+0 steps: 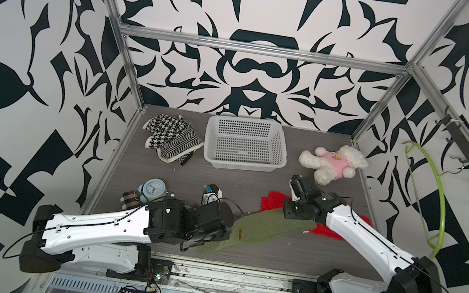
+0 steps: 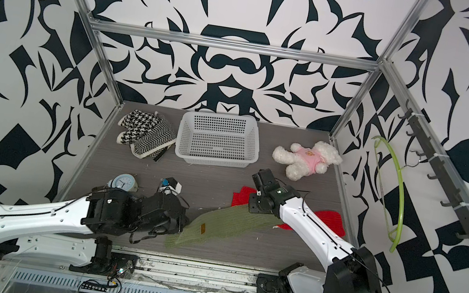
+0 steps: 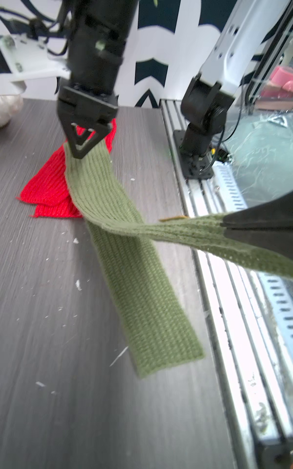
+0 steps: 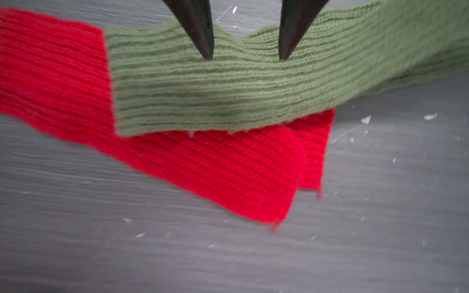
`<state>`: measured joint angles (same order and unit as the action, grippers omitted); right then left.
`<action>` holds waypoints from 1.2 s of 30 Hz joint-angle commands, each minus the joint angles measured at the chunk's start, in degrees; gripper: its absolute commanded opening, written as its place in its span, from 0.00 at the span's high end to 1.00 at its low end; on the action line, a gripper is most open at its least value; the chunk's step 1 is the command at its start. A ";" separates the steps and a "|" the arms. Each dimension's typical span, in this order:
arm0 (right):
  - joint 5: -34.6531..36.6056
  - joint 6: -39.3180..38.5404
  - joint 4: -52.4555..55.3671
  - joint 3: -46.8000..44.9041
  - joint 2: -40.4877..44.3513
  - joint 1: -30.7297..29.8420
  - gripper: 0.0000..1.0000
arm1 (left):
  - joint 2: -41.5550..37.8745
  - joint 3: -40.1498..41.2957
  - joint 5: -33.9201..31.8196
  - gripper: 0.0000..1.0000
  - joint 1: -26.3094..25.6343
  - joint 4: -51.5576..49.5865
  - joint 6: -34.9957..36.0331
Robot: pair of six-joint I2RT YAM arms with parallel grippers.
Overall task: Roll up the scarf and place it into the basket
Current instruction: Flatten out the scarf at the center of the board.
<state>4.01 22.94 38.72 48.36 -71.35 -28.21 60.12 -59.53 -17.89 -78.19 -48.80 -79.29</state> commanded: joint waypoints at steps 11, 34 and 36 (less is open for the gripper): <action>-2.75 -0.61 0.22 2.36 -1.85 2.47 0.55 | -15.89 33.93 1.75 1.00 27.56 13.39 2.00; -4.02 1.01 -1.79 1.01 -7.62 -4.82 0.58 | -6.23 30.34 11.56 0.26 19.42 13.83 4.61; -3.42 1.14 -1.79 1.45 -7.66 -4.78 0.58 | -2.31 28.91 11.67 0.25 16.42 15.69 3.19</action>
<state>-0.40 23.20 37.36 48.93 -79.18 -32.93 54.28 -29.71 -7.66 -58.78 -34.54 -73.19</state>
